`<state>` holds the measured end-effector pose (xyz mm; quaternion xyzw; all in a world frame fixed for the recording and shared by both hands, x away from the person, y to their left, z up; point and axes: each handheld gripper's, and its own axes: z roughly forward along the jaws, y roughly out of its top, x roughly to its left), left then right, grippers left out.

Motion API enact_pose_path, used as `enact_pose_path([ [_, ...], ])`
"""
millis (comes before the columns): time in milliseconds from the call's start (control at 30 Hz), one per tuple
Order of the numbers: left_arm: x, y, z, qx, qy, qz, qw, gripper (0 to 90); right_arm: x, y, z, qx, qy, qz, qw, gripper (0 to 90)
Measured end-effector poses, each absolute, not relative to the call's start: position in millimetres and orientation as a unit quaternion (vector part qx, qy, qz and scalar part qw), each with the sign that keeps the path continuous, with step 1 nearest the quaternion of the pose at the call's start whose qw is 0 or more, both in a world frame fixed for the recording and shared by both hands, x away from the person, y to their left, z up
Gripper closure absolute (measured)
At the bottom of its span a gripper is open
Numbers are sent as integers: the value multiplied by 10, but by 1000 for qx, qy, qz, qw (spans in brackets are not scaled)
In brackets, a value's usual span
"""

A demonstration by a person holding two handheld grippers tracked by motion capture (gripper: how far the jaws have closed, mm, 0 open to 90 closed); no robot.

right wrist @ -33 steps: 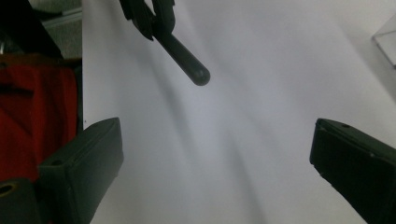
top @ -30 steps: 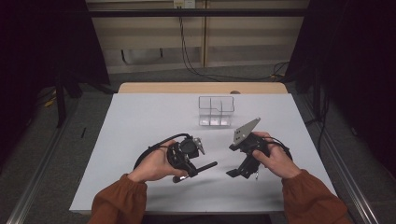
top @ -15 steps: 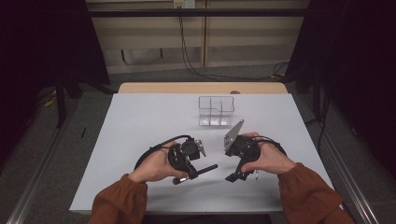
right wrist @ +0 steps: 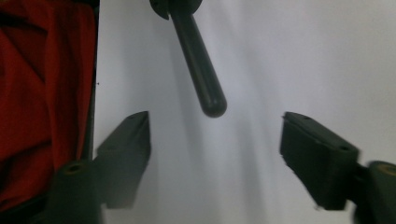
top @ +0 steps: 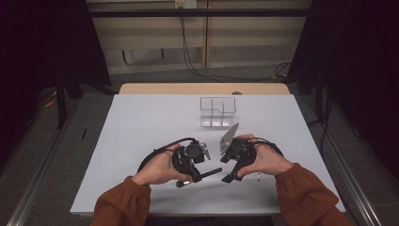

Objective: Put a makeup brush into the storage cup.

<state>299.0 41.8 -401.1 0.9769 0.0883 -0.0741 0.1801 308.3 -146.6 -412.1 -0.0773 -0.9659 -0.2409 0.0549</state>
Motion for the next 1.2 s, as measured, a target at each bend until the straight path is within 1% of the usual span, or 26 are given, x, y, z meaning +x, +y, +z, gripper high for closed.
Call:
enact_pose_path([
  [67, 3000, 413, -4004, 978, 81, -78, 174, 785, 3091, -1451, -4132, -73, -966, -240, 58, 342],
  [200, 3001, 397, -4017, 979, 80, -79, 169, 785, 3102, -1415, -4133, -67, -965, -245, 59, 417],
  [233, 2992, 393, -4029, 977, 88, -79, 175, 786, 3101, -1406, -4130, -64, -966, -244, 59, 449],
  [300, 2996, 391, -4031, 979, 84, -74, 169, 786, 3097, -1392, -4124, -60, -966, -246, 60, 478],
  [367, 2998, 398, -4032, 979, 82, -74, 170, 785, 3090, -1374, -4125, -53, -966, -246, 61, 533],
  [400, 2998, 401, -4029, 978, 85, -76, 172, 785, 3087, -1369, -4125, -52, -965, -249, 62, 544],
  [467, 3000, 401, -4023, 978, 84, -81, 172, 786, 3086, -1358, -4123, -47, -965, -249, 62, 597],
  [533, 2997, 398, -4029, 979, 80, -73, 170, 785, 3083, -1346, -4127, -46, -965, -248, 65, 630],
  [633, 2997, 396, -4036, 979, 81, -82, 170, 785, 3091, -1327, -4143, -43, -965, -252, 62, 642],
  [667, 2976, 391, -4050, 976, 95, -80, 179, 785, 3095, -1325, -4144, -41, -965, -252, 62, 652],
  [733, 3006, 403, -4031, 980, 77, -75, 167, 785, 3081, -1313, -4142, -47, -964, -251, 69, 659],
  [900, 3000, 409, -4035, 979, 79, -74, 172, 785, 3074, -1280, -4165, -42, -965, -250, 73, 680],
  [967, 2988, 406, -4045, 978, 82, -75, 174, 785, 3075, -1273, -4167, -40, -964, -251, 78, 701],
  [1000, 2974, 402, -4050, 976, 91, -83, 177, 785, 3074, -1266, -4171, -39, -964, -252, 76, 712],
  [1067, 2962, 404, -4057, 975, 96, -78, 182, 785, 3074, -1255, -4170, -38, -964, -255, 73, 733],
  [1133, 2997, 421, -4037, 980, 75, -74, 170, 784, 3081, -1254, -4165, -36, -964, -251, 82, 742],
  [1167, 2967, 418, -4052, 975, 96, -75, 185, 784, 3084, -1251, -4169, -35, -964, -252, 82, 765],
  [1200, 2946, 415, -4063, 972, 108, -76, 195, 784, 3086, -1250, -4173, -35, -963, -253, 83, 768],
])
